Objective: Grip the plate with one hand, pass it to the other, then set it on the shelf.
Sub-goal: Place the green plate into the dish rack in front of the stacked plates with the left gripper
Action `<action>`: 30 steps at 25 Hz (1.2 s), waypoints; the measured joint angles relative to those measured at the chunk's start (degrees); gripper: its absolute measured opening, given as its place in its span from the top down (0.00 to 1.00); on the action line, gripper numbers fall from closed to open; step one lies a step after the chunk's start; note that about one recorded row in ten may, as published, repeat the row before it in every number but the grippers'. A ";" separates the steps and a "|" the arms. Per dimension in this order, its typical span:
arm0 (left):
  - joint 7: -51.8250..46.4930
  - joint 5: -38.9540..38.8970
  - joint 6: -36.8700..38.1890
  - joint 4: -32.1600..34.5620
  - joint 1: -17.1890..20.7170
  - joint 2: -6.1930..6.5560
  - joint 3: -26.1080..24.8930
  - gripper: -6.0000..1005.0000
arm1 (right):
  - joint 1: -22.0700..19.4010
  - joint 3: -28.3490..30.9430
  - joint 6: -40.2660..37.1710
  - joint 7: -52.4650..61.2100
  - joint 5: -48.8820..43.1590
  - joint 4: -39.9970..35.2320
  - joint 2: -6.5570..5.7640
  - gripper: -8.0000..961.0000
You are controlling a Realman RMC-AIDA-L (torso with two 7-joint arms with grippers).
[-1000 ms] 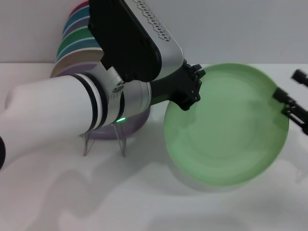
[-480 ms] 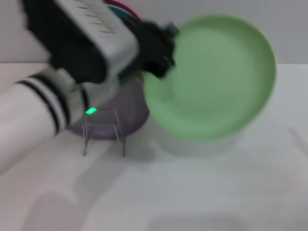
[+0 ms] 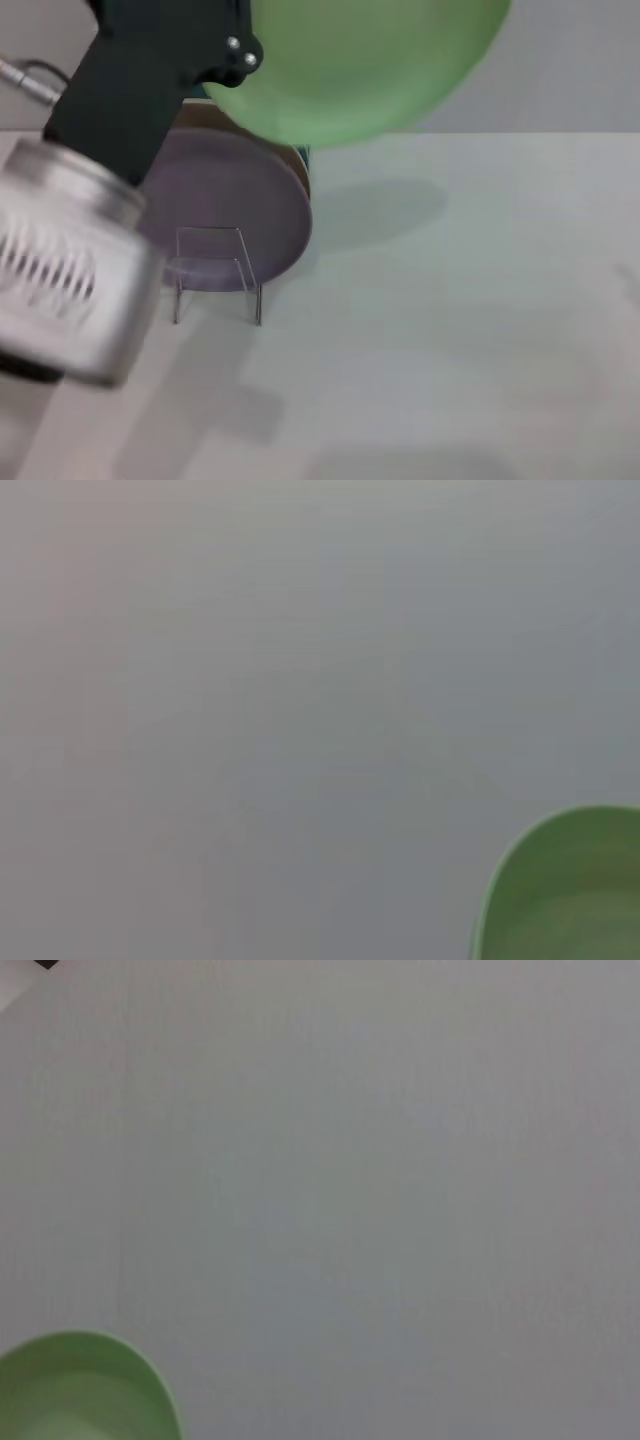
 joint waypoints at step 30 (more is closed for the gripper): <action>-42.13 8.78 56.43 72.69 -24.55 -1.35 -14.75 0.95 | 0.48 -1.20 0.52 0.14 -0.51 -0.15 -0.07 0.27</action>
